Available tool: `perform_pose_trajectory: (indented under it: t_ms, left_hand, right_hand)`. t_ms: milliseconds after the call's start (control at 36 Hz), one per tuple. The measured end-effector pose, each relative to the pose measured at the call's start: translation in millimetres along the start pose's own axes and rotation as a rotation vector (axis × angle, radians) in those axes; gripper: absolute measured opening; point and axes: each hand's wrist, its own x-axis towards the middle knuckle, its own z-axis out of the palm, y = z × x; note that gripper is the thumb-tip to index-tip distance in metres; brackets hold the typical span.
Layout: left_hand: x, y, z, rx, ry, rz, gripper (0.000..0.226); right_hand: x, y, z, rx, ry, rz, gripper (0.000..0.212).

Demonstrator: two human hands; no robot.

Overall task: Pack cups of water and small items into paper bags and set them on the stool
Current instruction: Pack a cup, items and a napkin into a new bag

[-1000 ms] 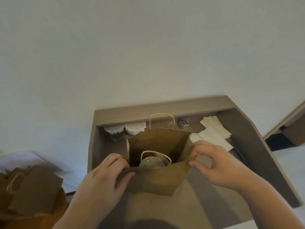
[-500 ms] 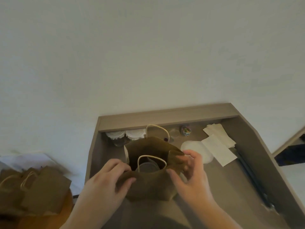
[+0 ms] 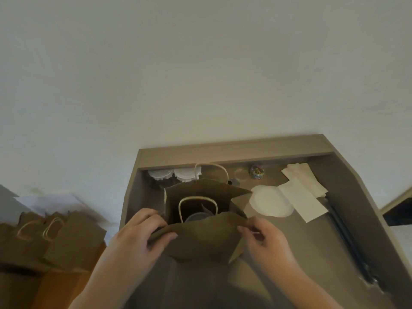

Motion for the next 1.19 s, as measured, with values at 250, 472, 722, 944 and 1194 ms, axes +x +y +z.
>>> perform_pose_trajectory:
  t_ms: [250, 472, 722, 944, 1194]
  left_hand:
    - [-3, -5, -4, 0.031, 0.063, 0.01, 0.017]
    - [-7, -8, -1, 0.039, 0.05, 0.031, 0.02]
    - [-8, 5, 4, 0.042, 0.0, 0.095, 0.019]
    - [-6, 11, 0, 0.058, -0.025, 0.119, 0.019]
    - [-6, 0, -4, 0.08, -0.057, 0.153, 0.012]
  right_hand:
    - [13, 8, -11, -0.068, 0.039, -0.342, 0.039]
    - [19, 16, -19, -0.098, 0.074, -0.364, 0.018]
    - [-3, 45, -8, -0.165, -0.139, -0.147, 0.054]
    - [6, 86, 20, -0.421, -0.194, -0.16, 0.064]
    - [10, 113, 37, -0.465, -0.118, -0.179, 0.016]
